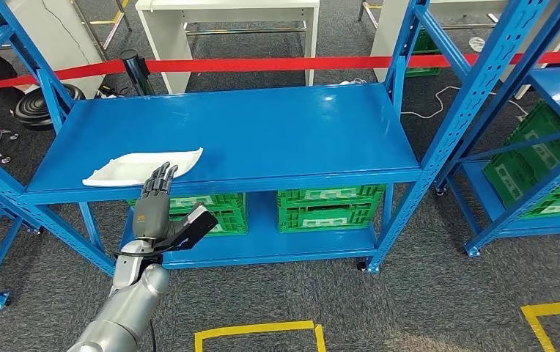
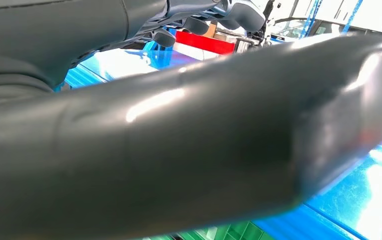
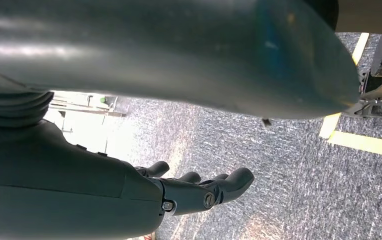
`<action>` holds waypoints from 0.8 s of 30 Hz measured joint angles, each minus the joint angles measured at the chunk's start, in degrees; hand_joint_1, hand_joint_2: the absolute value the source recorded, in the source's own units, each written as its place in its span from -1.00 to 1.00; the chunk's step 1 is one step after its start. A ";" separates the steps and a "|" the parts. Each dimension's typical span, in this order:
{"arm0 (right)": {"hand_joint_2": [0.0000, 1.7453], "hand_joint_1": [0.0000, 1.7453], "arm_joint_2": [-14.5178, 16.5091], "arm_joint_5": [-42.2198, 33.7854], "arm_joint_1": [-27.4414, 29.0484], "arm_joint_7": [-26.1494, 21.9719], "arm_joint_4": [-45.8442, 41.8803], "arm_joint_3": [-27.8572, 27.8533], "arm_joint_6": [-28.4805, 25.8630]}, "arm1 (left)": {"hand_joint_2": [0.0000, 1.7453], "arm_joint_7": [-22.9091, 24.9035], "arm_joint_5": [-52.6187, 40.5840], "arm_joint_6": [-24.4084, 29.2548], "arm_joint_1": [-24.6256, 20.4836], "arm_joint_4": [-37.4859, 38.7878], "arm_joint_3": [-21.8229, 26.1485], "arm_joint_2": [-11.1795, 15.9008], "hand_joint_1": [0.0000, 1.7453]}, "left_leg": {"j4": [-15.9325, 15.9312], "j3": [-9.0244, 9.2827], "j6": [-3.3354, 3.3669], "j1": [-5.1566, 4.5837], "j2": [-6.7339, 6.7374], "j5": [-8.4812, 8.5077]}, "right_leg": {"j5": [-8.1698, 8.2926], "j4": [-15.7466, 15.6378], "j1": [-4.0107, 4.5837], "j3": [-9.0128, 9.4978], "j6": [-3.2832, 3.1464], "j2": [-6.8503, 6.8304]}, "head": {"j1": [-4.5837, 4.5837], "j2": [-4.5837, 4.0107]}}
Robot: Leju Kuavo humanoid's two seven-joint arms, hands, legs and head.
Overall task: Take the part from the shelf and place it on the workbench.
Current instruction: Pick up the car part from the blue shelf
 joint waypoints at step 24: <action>-1.00 -1.00 0.00 0.00 -0.01 0.00 0.00 0.00 0.00 | -1.00 0.00 0.00 0.00 0.00 0.00 0.00 0.00 -1.00 | 0.00 0.00 0.00 -0.04 0.00 0.00 | 0.00 0.00 -0.04 0.00 0.00 0.00 | 0.00 0.00</action>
